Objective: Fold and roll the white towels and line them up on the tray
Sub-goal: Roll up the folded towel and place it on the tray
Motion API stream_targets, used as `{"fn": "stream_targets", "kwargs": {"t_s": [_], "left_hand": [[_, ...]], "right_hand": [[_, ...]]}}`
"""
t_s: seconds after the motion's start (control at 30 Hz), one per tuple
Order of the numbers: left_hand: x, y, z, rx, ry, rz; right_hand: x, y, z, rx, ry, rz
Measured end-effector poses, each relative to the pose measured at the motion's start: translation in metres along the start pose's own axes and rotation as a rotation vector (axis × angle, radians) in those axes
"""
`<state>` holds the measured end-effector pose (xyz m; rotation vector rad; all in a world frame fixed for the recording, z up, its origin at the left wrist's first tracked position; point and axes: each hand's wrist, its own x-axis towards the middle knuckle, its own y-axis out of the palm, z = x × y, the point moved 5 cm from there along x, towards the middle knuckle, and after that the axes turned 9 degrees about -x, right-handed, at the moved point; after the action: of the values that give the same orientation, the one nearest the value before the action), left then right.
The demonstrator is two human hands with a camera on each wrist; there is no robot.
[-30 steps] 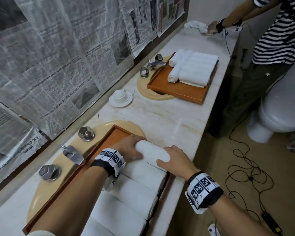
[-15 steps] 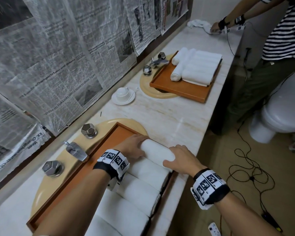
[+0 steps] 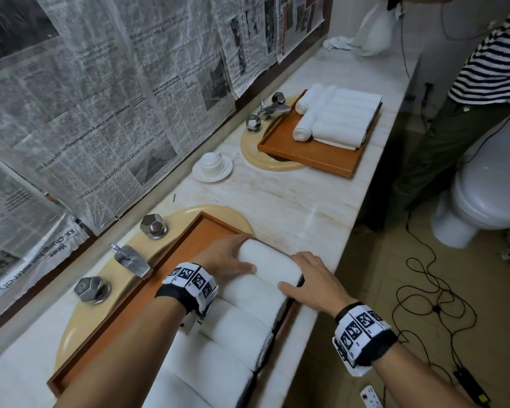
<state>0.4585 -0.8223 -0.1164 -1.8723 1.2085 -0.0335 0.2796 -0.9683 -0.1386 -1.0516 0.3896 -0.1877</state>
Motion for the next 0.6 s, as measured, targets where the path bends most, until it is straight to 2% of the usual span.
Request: {"fn": "stream_targets", "kwargs": {"t_s": [0.2, 0.6], "left_hand": [[-0.001, 0.003, -0.005, -0.021, -0.011, -0.012], [-0.003, 0.008, -0.010, -0.045, -0.059, -0.020]], "right_hand": [[-0.003, 0.004, -0.002, 0.078, -0.014, -0.005], [-0.003, 0.008, -0.005, 0.070, -0.023, -0.067]]}}
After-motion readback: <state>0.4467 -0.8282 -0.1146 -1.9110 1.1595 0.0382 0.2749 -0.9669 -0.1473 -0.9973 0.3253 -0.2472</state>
